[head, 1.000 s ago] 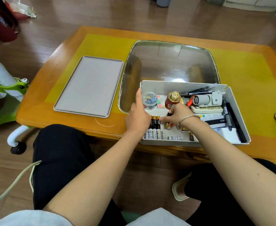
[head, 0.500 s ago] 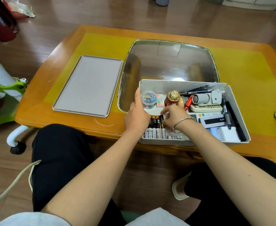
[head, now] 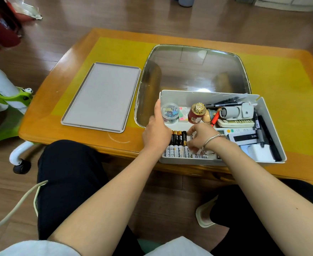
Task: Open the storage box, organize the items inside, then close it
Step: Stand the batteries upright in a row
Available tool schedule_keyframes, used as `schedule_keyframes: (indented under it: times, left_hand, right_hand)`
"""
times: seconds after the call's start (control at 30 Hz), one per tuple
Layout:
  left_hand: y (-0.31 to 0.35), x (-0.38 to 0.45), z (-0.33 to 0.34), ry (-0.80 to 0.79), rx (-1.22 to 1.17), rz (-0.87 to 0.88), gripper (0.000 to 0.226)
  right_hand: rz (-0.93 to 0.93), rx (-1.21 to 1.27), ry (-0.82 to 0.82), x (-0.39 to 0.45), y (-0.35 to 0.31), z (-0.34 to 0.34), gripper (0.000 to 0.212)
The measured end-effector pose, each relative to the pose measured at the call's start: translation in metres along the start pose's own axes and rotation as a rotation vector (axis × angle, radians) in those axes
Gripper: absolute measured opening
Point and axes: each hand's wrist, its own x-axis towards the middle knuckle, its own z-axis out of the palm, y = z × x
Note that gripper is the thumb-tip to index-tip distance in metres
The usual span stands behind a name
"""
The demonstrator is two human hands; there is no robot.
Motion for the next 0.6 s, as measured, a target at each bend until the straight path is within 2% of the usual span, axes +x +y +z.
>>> schedule_keyframes:
  times: [0.1,0.17,0.23,0.3,0.4,0.53,0.6]
  left_hand:
    - [0.000,0.000,0.001,0.004,0.000,-0.004,0.086]
    - [0.000,0.001,0.001,0.005,0.000,-0.004,0.086]
    - [-0.001,0.001,0.001,0.005,0.005,-0.004,0.086]
    - [-0.001,0.001,0.001,0.007,0.006,-0.005,0.086]
    - [0.000,0.000,0.001,0.010,0.000,-0.004,0.086]
    - [0.000,0.000,0.000,0.002,-0.002,-0.001,0.085]
    - [0.000,0.000,-0.001,-0.001,0.002,0.000,0.084]
  right_hand:
    - [0.055,0.152,-0.101,-0.001,0.001,0.003,0.053]
    - [0.061,0.230,-0.122,-0.002,0.004,0.001,0.055]
    - [0.052,0.292,-0.097,-0.005,0.007,-0.003,0.043]
    - [0.023,0.312,-0.006,-0.007,0.010,-0.006,0.028]
    - [-0.019,0.114,0.154,-0.006,0.014,-0.010,0.022]
    - [-0.016,-0.129,0.144,-0.005,0.016,-0.003,0.031]
    - [-0.017,-0.186,0.196,-0.004,0.013,-0.001,0.033]
